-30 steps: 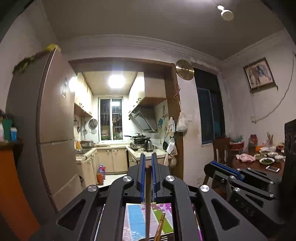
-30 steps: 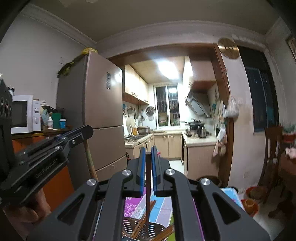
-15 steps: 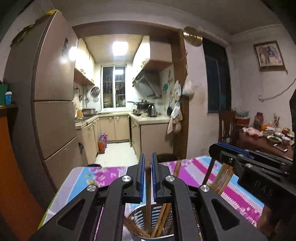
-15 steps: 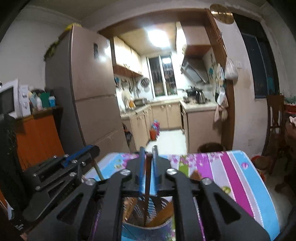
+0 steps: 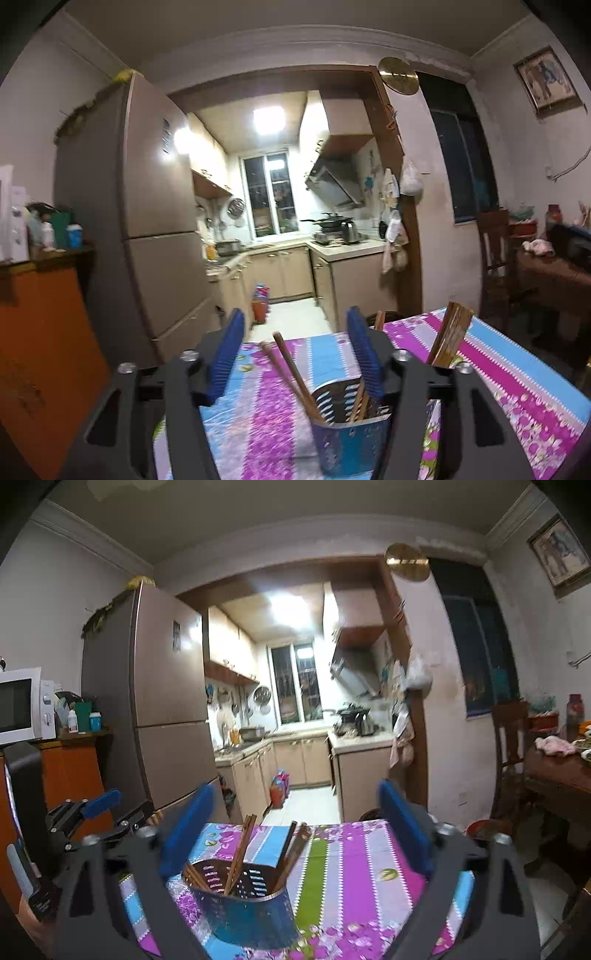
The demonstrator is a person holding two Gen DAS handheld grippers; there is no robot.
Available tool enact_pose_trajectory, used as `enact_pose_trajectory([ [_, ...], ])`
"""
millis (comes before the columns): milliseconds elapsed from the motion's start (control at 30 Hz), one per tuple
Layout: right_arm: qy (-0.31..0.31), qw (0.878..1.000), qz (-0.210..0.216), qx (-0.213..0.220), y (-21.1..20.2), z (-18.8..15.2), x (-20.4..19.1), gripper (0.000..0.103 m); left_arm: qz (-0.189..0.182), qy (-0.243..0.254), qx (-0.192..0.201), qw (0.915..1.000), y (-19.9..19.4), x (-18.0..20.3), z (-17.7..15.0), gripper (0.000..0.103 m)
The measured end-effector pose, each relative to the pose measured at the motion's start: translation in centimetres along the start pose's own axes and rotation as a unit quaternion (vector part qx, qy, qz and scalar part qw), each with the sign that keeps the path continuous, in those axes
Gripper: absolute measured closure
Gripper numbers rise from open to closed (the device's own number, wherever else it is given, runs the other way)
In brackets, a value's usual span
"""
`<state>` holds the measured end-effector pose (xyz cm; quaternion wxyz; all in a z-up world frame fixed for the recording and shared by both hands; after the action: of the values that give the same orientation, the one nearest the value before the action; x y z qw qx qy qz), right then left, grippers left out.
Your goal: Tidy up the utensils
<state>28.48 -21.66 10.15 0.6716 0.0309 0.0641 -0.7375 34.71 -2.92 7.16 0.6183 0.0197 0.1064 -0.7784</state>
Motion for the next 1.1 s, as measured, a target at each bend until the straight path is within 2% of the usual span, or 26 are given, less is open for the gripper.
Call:
enact_pose_trajectory([
  [67, -0.001, 1.000, -0.010, 0.010, -1.9, -0.2, 0.6, 0.005, 0.020, 0.011, 0.001, 0.9997, -2.2, 0.0, -0.4, 0.031],
  [100, -0.004, 1.000, -0.021, 0.013, -2.9, -0.5, 0.9, 0.005, 0.029, 0.013, 0.001, 0.9995, -3.1, -0.1, -0.6, 0.024],
  [200, -0.014, 0.998, -0.053, 0.014, -5.4, -1.8, 1.7, 0.005, 0.029, 0.008, 0.002, 0.9996, -6.3, 0.0, -1.5, 0.004],
  [267, -0.020, 0.997, -0.071, 0.012, -7.0, -3.3, 2.3, 0.005, 0.024, 0.021, 0.006, 0.9995, -8.5, 0.5, -2.1, 0.004],
  [333, -0.042, 0.995, -0.087, -0.018, -7.9, -5.3, 2.6, 0.005, 0.029, 0.031, 0.005, 0.9991, -10.5, 0.9, -3.0, 0.004],
  [400, -0.072, 0.989, -0.111, -0.063, -8.4, -7.9, 2.8, 0.005, 0.048, 0.032, -0.033, 0.9978, -12.1, 0.8, -5.1, 0.004],
  [500, -0.076, 0.987, -0.110, -0.090, -9.6, -10.5, 2.6, 0.005, -0.002, -0.010, -0.091, 0.9958, -13.4, 1.5, -8.4, 0.004],
  [633, -0.080, 0.982, -0.099, -0.138, -11.2, -13.7, 1.6, 0.005, 0.008, -0.045, -0.119, 0.9919, -15.2, 1.1, -11.7, 0.004],
  [733, -0.079, 0.980, -0.097, -0.157, -12.2, -15.4, 0.9, 0.005, 0.006, -0.053, -0.149, 0.9874, -15.8, 1.3, -14.2, 0.004],
  [833, -0.086, 0.975, -0.111, -0.171, -13.0, -17.0, 0.4, 0.005, 0.004, -0.049, -0.168, 0.9846, -16.2, 2.0, -16.0, 0.004],
  [1100, -0.073, 0.974, -0.115, -0.183, -13.5, -18.0, 1.2, 0.005, 0.002, -0.047, -0.187, 0.9812, -16.1, 2.6, -17.9, 0.004],
])
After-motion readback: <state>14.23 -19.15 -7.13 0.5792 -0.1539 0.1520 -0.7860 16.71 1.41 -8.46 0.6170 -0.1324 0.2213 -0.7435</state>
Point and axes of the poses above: each gripper's, at about its wrist camera, not at the fingertips, and y roughly the way its jaws point, x to its right, z to its top, the point moved 10 cm from there along y, roughly the way its jaws point, and after that the axes turned 10 degrees about -z, right-handed, at the moved point
